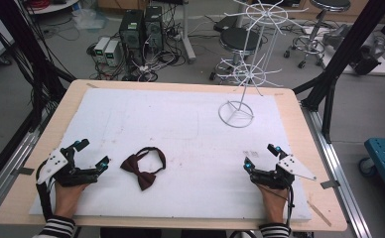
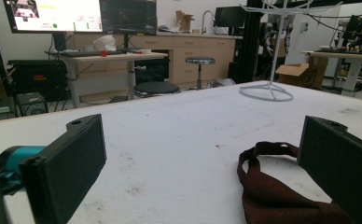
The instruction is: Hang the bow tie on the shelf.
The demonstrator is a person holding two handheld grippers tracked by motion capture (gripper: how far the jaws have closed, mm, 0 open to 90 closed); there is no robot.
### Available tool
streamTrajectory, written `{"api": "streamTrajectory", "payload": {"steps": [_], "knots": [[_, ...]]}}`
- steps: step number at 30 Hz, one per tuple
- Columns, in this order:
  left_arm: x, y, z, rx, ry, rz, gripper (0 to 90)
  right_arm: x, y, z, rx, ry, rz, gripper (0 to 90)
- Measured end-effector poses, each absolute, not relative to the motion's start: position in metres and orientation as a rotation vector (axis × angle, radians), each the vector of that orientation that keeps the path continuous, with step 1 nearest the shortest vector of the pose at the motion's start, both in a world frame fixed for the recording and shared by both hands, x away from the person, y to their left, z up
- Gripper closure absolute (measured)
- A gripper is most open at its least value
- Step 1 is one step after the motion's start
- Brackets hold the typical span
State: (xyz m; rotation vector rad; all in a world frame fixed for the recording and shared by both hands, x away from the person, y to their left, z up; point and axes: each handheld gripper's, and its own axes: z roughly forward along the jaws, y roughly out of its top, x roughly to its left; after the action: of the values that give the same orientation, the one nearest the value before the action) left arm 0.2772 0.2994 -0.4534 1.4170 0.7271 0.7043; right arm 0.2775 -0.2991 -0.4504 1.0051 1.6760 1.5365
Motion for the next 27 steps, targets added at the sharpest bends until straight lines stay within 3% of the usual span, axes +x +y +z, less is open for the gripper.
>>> {"api": "streamTrajectory", "payload": {"steps": [11,27], "knots": [[0.278,0.306,-0.451,1.409,0.734,0.688,1.7,0.277,-0.298,-0.45,1.011,1.677,1.531,1.0],[0.284,0.311,-0.422,1.541,0.665,0.593,1.7,0.277,-0.298,-0.45,1.006,1.677,1.531,1.0]]}}
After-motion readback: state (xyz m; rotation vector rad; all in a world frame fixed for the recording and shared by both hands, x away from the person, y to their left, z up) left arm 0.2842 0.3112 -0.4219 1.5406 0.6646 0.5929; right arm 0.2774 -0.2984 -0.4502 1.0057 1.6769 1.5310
